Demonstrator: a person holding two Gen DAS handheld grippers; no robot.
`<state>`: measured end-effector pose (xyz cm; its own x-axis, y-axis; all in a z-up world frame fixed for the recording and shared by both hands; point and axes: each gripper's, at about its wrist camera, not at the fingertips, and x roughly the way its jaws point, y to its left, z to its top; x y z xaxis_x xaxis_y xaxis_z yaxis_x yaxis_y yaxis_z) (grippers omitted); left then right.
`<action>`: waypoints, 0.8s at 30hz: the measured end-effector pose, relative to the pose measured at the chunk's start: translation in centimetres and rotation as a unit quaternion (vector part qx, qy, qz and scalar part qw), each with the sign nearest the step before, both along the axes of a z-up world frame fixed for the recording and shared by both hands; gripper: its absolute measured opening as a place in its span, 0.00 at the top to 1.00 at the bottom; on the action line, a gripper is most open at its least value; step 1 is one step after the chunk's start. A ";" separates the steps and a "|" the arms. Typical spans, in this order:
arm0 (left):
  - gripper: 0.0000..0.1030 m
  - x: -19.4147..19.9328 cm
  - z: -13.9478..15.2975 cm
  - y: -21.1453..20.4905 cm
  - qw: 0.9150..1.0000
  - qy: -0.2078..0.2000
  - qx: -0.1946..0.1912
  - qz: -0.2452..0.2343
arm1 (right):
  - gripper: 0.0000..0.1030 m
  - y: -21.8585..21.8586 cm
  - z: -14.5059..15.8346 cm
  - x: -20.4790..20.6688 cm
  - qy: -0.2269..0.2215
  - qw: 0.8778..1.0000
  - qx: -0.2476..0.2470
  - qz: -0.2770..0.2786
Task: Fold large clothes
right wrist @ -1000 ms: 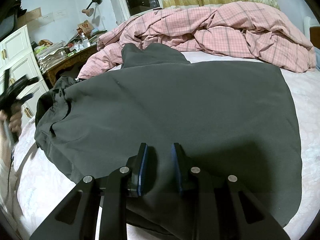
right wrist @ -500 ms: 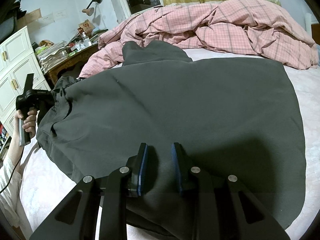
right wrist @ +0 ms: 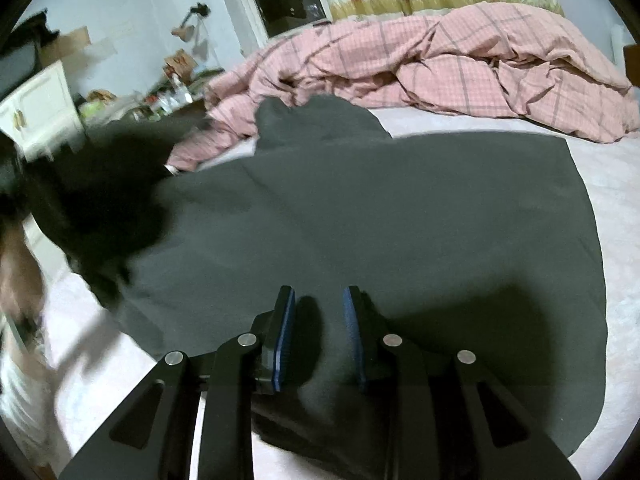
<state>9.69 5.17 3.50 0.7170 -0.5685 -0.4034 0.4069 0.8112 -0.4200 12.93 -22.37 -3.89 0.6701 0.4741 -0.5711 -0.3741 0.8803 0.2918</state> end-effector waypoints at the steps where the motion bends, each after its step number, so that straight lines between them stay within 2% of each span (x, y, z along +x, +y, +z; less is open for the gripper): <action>1: 1.00 -0.1 -0.8 -1.1 1.000 0.008 0.019 -0.011 | 0.74 -0.1 0.4 -0.3 -0.004 1.000 0.002 0.003; 3: 1.00 -0.9 -2.0 -3.3 0.997 -0.002 0.074 -0.024 | 0.72 -0.1 1.1 -0.8 -0.015 1.000 -0.004 0.006; 4: 1.00 -1.2 -2.5 -3.9 0.996 0.000 0.072 -0.047 | 0.68 -0.1 1.3 -0.9 -0.019 1.000 -0.005 0.007; 5: 1.00 -1.1 -2.8 -4.1 0.996 0.014 0.055 -0.072 | 0.66 -0.2 1.6 -1.1 -0.025 1.000 -0.004 0.005; 7: 0.99 -0.8 -3.7 -4.1 0.989 0.051 0.013 -0.138 | 0.58 -0.4 1.9 -1.3 -0.027 1.000 0.006 0.003; 8: 0.99 -1.0 -4.1 -4.3 0.988 0.051 0.015 -0.145 | 0.58 -0.5 2.0 -1.3 -0.025 1.000 0.013 0.005; 9: 0.97 -1.3 -4.3 -4.6 0.988 0.044 0.032 -0.143 | 0.58 -0.6 2.0 -1.2 -0.023 1.000 0.018 0.005; 11: 0.87 -1.8 -4.9 -6.1 0.983 0.037 0.085 -0.160 | 0.57 -0.7 2.1 -1.1 -0.023 1.000 0.021 0.003; 13: 0.60 -2.1 -5.2 -7.2 0.974 0.037 0.098 -0.200 | 0.52 -0.9 2.3 -1.1 -0.023 1.000 0.020 -0.001; 16: 0.49 -3.4 -4.6 -7.9 0.965 0.012 0.098 -0.243 | 0.50 -1.4 2.7 -1.1 -0.027 0.999 0.028 -0.012; 19: 0.48 -4.6 -3.9 -7.6 0.962 -0.004 0.077 -0.261 | 0.49 -2.1 3.5 -1.1 -0.030 0.999 0.037 -0.020; 21: 0.48 -6.3 -3.7 -7.4 0.962 -0.029 0.073 -0.263 | 0.49 -2.5 4.1 -1.3 -0.039 0.998 0.038 -0.026; 24: 0.47 -7.3 -2.1 -7.2 0.971 -0.065 0.073 -0.218 | 0.48 -3.0 4.9 -1.9 -0.050 0.998 0.031 -0.036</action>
<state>2.35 -2.03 1.41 0.4705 -0.7731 -0.4253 0.7670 0.5966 -0.2361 11.04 -25.40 1.03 0.7563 0.4552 -0.4699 -0.3407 0.8872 0.3111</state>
